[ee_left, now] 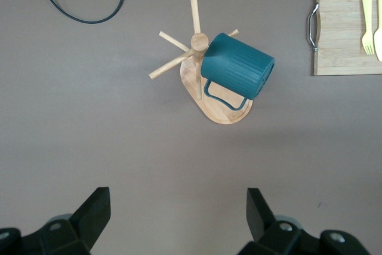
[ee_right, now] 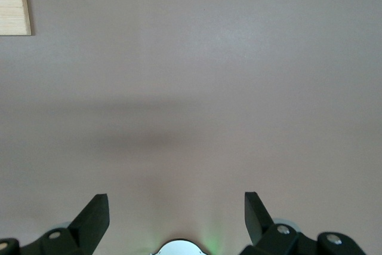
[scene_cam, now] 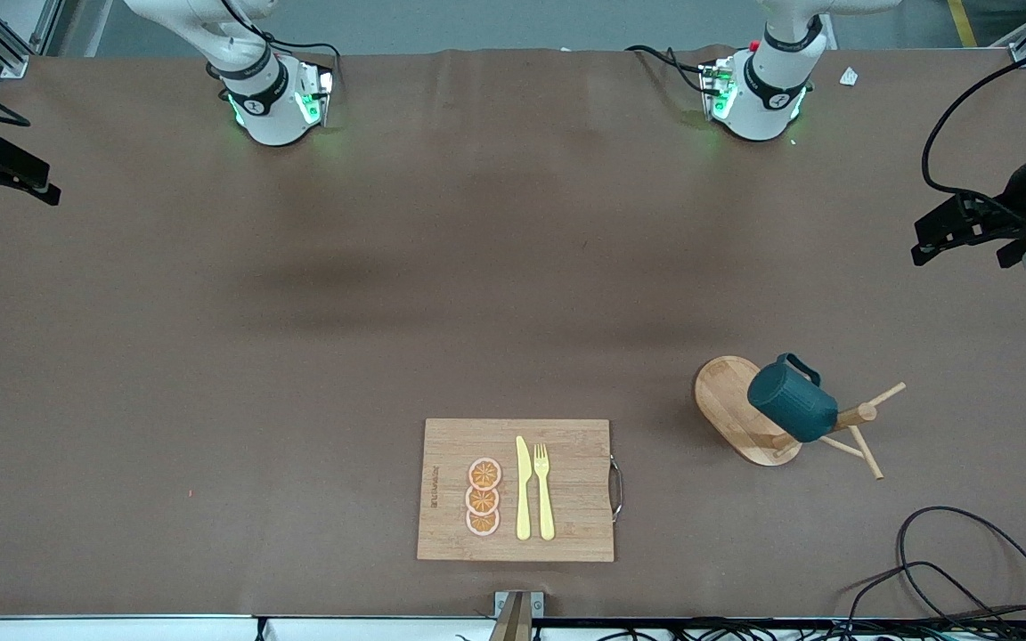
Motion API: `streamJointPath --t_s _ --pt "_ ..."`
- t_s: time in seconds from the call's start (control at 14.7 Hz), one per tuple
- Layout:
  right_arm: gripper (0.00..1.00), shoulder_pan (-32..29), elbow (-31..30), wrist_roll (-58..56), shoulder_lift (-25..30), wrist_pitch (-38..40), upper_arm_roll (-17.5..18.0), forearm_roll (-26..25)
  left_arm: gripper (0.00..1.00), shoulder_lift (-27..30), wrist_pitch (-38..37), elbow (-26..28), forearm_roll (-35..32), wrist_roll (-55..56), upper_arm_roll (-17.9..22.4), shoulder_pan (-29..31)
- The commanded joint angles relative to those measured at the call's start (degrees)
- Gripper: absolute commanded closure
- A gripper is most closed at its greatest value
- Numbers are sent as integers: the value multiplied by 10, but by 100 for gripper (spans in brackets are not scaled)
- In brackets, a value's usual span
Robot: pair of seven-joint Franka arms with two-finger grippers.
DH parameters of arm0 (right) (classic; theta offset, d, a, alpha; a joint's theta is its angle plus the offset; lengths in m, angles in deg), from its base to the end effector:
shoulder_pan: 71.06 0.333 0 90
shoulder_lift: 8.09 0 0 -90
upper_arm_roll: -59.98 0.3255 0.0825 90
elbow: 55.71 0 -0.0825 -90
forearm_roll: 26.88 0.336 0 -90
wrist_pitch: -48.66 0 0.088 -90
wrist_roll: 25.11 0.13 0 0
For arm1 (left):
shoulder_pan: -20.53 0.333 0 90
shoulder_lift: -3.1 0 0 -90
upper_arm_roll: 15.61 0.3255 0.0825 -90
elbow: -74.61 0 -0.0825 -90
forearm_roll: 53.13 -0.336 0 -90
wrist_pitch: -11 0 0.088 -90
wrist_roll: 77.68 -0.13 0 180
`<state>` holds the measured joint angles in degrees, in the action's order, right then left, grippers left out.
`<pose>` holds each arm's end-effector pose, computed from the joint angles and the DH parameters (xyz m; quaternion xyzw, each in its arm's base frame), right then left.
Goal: Transfer cup from left to right arm and place
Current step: 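Move the left gripper toward the teal mug on the wooden stand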
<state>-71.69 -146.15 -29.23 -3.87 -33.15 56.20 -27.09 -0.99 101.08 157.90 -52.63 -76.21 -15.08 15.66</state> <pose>0.4644 -0.0377 0.6317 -0.9993 0.0025 0.0384 0.0035 0.5298 -0.0415 0.6239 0.9994 -0.0252 0.0233 0.0052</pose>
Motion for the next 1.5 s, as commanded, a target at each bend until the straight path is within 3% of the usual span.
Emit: streamJointPath --t_s 0.0,0.89,1.23,1.43 --pt "0 -8 -16 7 15 -4 5 9 0 4 8 5 -4 -3 0 1" --pt "0 -6 -16 6 15 0 6 9 0 -27 23 15 -3 17 -1 2" --pt "0 -6 -16 6 15 2 6 9 0 -63 24 8 6 212 -4 -7" --pt "0 -5 -16 5 15 3 6 8 0 -94 29 -4 55 313 -4 -6"
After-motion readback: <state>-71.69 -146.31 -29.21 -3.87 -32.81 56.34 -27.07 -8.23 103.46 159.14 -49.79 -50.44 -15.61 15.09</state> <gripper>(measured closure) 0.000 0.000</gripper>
